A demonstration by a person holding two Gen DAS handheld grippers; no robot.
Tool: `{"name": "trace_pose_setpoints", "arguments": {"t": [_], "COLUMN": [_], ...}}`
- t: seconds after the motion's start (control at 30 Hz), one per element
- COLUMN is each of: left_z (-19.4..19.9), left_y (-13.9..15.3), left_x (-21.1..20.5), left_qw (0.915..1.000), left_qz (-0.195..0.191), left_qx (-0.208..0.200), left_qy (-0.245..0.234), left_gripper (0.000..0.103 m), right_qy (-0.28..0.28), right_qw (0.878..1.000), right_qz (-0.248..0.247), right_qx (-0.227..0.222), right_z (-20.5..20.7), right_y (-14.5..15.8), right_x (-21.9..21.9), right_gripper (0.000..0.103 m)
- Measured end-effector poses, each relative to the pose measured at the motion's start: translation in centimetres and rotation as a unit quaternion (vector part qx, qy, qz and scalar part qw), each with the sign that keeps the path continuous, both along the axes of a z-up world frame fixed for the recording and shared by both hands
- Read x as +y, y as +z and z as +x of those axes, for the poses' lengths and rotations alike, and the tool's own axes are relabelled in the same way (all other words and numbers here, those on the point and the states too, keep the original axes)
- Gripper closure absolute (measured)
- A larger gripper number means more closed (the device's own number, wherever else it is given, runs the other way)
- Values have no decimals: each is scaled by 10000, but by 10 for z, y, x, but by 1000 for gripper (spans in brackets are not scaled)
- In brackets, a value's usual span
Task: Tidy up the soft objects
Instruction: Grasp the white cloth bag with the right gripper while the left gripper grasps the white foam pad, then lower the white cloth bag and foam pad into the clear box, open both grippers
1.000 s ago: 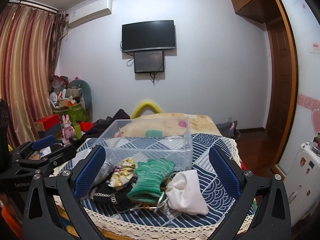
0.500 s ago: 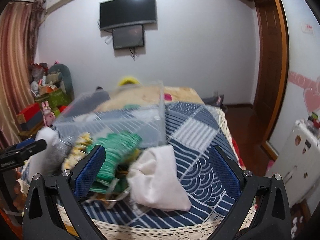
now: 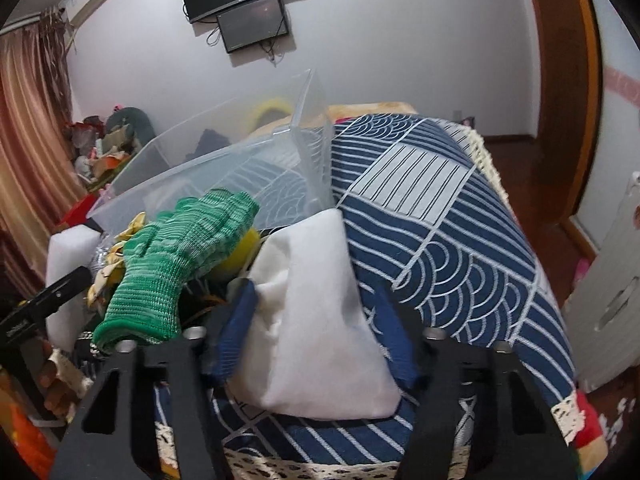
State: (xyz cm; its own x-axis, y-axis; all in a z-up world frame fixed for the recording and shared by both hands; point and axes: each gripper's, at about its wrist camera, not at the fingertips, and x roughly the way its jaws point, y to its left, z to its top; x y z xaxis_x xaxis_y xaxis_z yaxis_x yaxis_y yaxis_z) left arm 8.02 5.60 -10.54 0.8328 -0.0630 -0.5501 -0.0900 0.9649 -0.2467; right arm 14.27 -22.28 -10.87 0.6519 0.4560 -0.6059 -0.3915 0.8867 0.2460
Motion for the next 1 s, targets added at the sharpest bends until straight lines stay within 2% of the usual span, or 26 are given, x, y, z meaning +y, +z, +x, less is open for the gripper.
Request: {"name": "trace_pose_setpoints", "arguments": {"t": [0.03,0.07,0.17,0.5,0.7,1.0], "left_z": [-1,-2,-5,-31,-40,-24], "left_y": [0,1,6,48,71,91], "left_x": [1,1,4,3,-3,-10], "left_qw": [10000,10000,9999,9975,9946,9926], "left_qz": [-20,-36,-62,120,333,453], "left_qx": [-5,-12,-73,-673,-957,-1110], "left_qy": [-3,0,44,167,233,211], "left_gripper": [9,9,9,9,9,9], "right_qy": [36,1,-53,-428,-477,-377], "right_qw": [10000,10000,9999,9957,9913,9857], "right_qz": [-9,-90,-127,-107,14,167], "right_qx": [32,35,-6,-818,-1223,-1632], "right_z": [-1,0,-3,-29,-27,-19], "right_y": [0,0,1,49,71,94], "right_x": [2,4,6,-7,-12,-1], "right_gripper": [73,87,92,93,93,93]}}
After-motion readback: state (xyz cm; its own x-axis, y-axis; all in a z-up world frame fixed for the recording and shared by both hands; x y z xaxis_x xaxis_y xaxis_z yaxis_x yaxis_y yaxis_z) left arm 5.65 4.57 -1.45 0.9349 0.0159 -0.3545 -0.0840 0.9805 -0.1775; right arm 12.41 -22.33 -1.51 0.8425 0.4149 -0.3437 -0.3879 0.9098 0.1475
